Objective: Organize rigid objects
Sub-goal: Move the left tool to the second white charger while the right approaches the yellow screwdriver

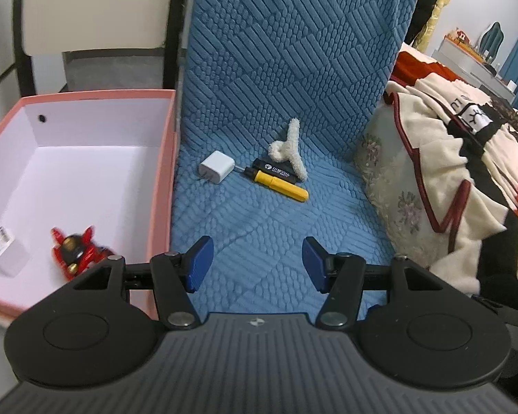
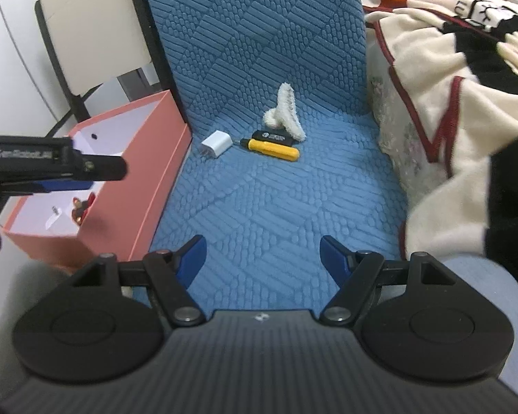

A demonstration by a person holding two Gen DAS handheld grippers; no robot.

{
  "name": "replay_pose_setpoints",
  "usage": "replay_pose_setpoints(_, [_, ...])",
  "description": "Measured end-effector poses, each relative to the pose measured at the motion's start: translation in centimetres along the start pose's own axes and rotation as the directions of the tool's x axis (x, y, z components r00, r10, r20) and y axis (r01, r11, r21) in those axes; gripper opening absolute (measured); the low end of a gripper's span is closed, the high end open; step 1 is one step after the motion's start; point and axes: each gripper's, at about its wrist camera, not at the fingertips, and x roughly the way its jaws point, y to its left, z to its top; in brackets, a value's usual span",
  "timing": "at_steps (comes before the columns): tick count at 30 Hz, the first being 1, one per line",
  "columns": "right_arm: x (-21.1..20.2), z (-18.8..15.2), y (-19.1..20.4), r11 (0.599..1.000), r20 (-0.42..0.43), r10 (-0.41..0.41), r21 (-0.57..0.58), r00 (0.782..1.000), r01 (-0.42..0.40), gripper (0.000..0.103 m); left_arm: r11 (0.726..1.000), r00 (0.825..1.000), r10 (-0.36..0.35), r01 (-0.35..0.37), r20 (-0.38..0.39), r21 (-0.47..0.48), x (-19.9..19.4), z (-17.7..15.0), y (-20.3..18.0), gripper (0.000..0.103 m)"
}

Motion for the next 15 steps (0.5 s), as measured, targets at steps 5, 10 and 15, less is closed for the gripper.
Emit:
replay_pose_setpoints(5, [3.4,1.7,0.1,1.000,-0.005,0.000,0.010,1.000,0.000,0.074,1.000,1.000,0.004,-0.004,-0.004,-0.016,4.0,2.6,-0.8,0.063])
replay_pose_setpoints(10, [7.5,3.8,0.8,1.000,-0.010,0.014,-0.023,1.000,-0.014,0.073,1.000,1.000,0.012,-0.012,-0.016,-0.024,8.6,5.3,-0.7,0.063])
replay_pose_setpoints(15, [11.6,6.1,0.3,0.995,-0.020,0.006,-0.096,1.000,-0.007,0.068,1.000,0.999,0.026,-0.026,-0.048,0.006,13.4,7.5,0.1,0.063])
